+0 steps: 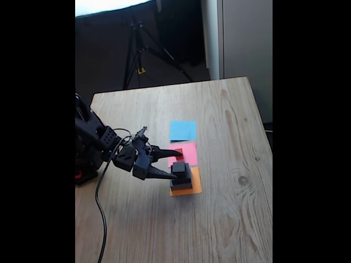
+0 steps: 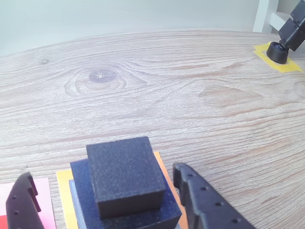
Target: Tower of hanoi
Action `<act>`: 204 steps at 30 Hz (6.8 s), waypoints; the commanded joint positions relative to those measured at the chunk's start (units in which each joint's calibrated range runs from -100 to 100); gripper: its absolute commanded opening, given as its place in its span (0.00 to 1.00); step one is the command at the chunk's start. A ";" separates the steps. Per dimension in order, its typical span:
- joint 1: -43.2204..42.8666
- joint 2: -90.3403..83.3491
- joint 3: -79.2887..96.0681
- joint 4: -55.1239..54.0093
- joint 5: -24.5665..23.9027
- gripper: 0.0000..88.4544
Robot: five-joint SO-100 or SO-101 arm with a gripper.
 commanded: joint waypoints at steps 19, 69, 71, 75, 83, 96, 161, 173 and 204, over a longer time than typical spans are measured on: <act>-2.60 4.78 -1.50 -7.05 0.69 0.30; -3.52 -0.29 0.60 -6.64 0.69 0.10; -4.10 -2.41 0.50 -4.94 0.69 0.10; -5.36 -7.18 -0.22 -0.57 0.36 0.11; -6.94 -19.67 -9.31 24.36 -1.81 0.11; -8.62 -26.93 -61.04 96.88 -2.32 0.10; -44.72 -9.98 -3.31 17.07 0.69 0.12; -45.72 7.66 -8.68 4.45 0.69 0.12; -46.73 22.80 -10.68 -9.56 0.69 0.23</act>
